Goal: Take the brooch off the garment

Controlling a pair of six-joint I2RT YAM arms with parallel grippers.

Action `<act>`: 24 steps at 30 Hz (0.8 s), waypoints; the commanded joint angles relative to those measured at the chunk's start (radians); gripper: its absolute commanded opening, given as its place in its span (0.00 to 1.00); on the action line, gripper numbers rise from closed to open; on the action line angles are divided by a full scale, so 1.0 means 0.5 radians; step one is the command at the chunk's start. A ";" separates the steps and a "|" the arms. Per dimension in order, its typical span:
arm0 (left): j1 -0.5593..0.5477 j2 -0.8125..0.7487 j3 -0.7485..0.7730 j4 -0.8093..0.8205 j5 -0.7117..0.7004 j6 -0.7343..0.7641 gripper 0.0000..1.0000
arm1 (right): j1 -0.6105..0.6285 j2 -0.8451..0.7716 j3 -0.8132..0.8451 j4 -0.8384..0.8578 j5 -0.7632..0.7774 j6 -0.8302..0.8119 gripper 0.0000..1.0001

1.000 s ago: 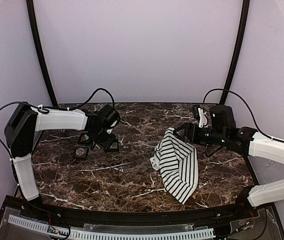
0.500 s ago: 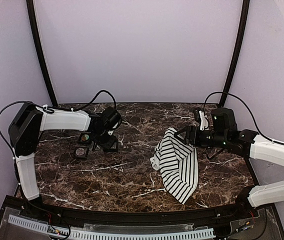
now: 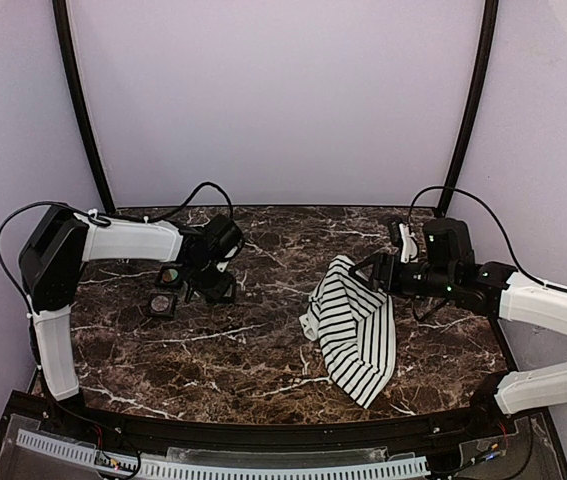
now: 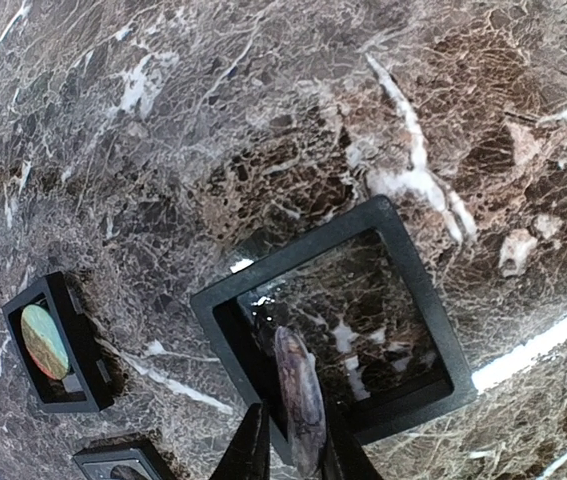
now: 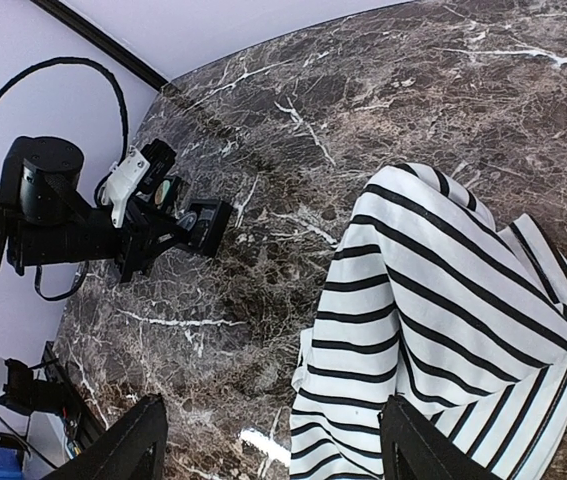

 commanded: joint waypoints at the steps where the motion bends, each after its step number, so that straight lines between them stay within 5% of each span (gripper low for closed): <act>1: 0.013 0.012 0.078 -0.029 0.111 -0.032 0.23 | -0.014 -0.012 -0.021 0.058 -0.033 0.014 0.72; 24: 0.013 -0.207 0.047 0.155 0.293 -0.166 0.51 | -0.017 0.024 -0.014 0.100 -0.030 0.012 0.85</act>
